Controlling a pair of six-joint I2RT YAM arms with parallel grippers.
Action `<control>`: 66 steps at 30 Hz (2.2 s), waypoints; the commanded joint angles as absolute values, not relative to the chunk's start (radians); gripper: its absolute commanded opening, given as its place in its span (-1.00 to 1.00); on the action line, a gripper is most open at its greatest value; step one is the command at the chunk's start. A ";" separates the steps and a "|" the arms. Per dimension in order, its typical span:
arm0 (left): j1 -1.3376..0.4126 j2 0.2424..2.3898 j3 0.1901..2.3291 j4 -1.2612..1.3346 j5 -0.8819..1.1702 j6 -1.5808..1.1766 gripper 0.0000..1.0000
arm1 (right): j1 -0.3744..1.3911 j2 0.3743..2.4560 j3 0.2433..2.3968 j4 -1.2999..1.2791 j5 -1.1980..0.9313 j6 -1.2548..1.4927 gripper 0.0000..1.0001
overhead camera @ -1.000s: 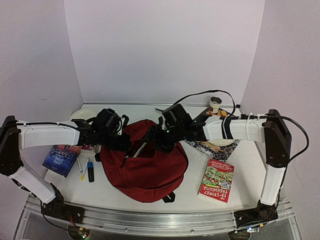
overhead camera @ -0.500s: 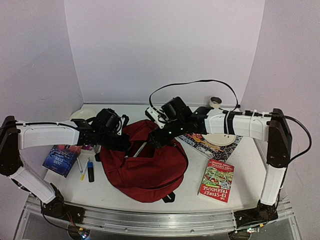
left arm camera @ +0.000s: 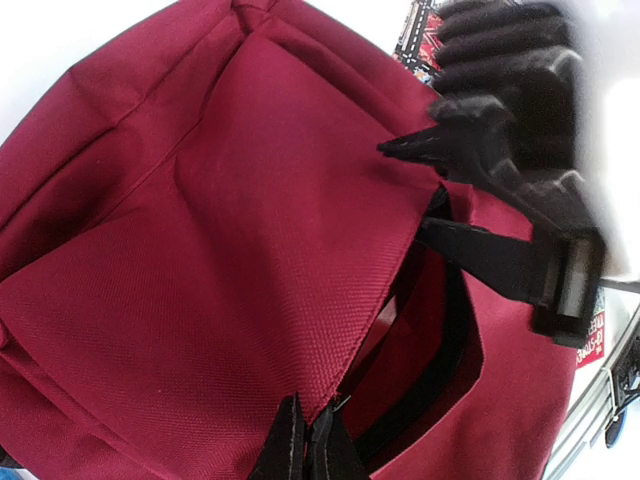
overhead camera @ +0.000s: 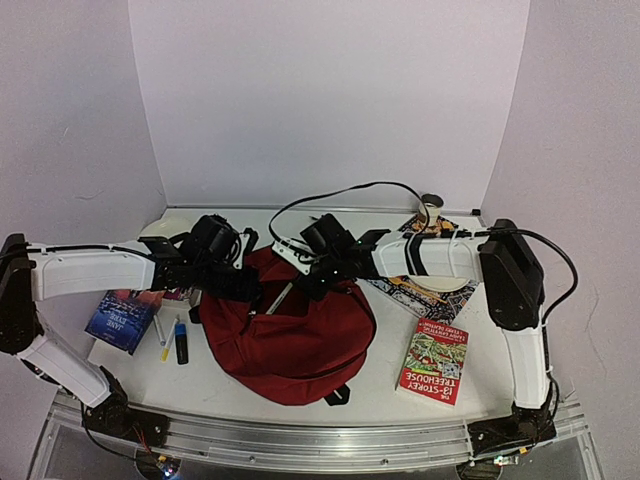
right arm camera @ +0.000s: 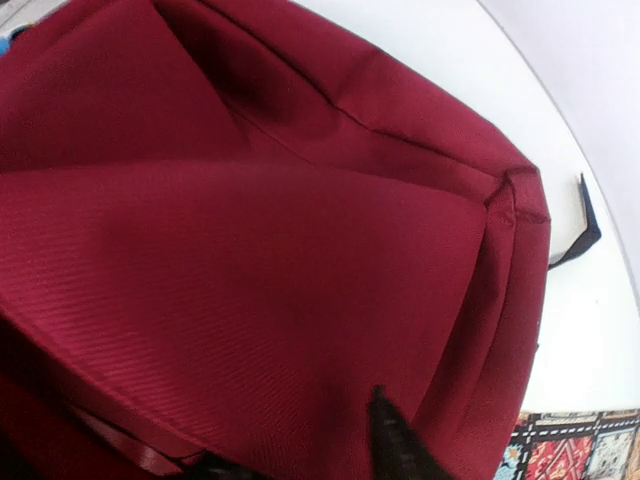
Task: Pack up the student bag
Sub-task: Pick up the lower front pocket of the student bag, then pick up the glue stick at the corner of the board.
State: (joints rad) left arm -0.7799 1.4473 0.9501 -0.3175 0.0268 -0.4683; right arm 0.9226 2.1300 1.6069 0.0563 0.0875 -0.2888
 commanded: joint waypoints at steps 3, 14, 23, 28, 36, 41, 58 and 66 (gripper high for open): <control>-0.777 1.389 0.999 -0.346 -0.002 -0.452 -1.00 | 0.916 2.110 1.622 0.064 0.188 -0.276 -0.84; -0.752 1.469 1.102 -0.362 -0.133 -0.376 -1.00 | 0.917 1.886 1.456 0.064 0.240 -0.086 -1.00; -0.726 1.583 1.205 -0.355 -0.091 -0.353 -0.93 | 0.919 1.885 1.405 0.054 0.212 0.070 -1.00; -0.726 1.559 1.153 -0.345 -0.087 -0.403 -0.62 | 0.920 1.929 1.413 0.052 0.208 0.144 -1.00; -0.722 1.423 1.057 -0.342 -0.122 -0.492 0.32 | 0.920 1.973 1.449 0.051 0.197 0.213 -1.00; -0.696 1.337 0.987 -0.360 -0.121 -0.572 0.78 | 0.920 1.991 1.470 0.049 0.165 0.215 -1.00; -0.600 1.096 0.818 -0.632 -0.117 -0.774 0.99 | 0.920 1.984 1.461 0.048 0.109 0.242 -1.00; -0.597 1.052 0.779 -0.798 -0.169 -0.898 0.99 | 0.920 1.981 1.474 0.048 0.088 0.236 -1.00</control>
